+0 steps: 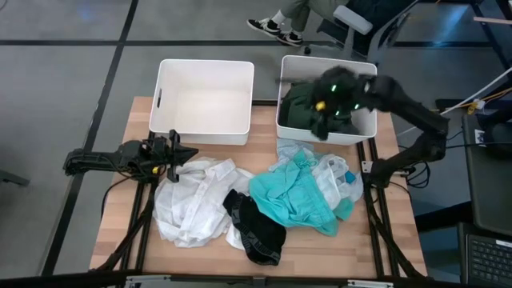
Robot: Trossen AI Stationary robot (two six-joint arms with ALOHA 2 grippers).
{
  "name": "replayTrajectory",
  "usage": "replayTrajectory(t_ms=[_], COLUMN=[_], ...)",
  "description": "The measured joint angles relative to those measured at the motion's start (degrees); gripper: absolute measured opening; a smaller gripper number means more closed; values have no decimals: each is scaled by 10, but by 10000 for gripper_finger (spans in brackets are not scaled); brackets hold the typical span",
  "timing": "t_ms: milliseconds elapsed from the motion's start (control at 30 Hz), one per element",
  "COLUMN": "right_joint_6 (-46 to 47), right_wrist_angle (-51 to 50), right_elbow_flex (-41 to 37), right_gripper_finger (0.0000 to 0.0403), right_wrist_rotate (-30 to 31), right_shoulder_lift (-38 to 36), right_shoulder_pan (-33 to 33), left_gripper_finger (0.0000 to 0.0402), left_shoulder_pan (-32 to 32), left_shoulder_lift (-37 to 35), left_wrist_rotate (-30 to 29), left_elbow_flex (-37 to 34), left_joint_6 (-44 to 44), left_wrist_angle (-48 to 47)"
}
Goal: Sort clothes
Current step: Put the light blue shorts into the right white bin
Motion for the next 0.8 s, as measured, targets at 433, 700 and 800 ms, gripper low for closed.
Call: replayTrajectory(t_ms=[433, 700, 800], right_joint_6=[17, 13, 14], right_wrist_angle=[179, 265, 290], right_elbow_flex=[-196, -268, -282], right_gripper_finger=[303, 303, 303], right_wrist_rotate=[9, 25, 52], right_shoulder_lift=[0, 0, 0], right_shoulder_pan=[172, 229, 238], left_gripper_finger=[8, 8, 8], left_shoulder_pan=[0, 0, 0], left_shoulder_lift=[0, 0, 0], left_wrist_rotate=[0, 0, 0], left_elbow_flex=[0, 0, 0], left_joint_6=[0, 0, 0], left_wrist_angle=[0, 1, 3])
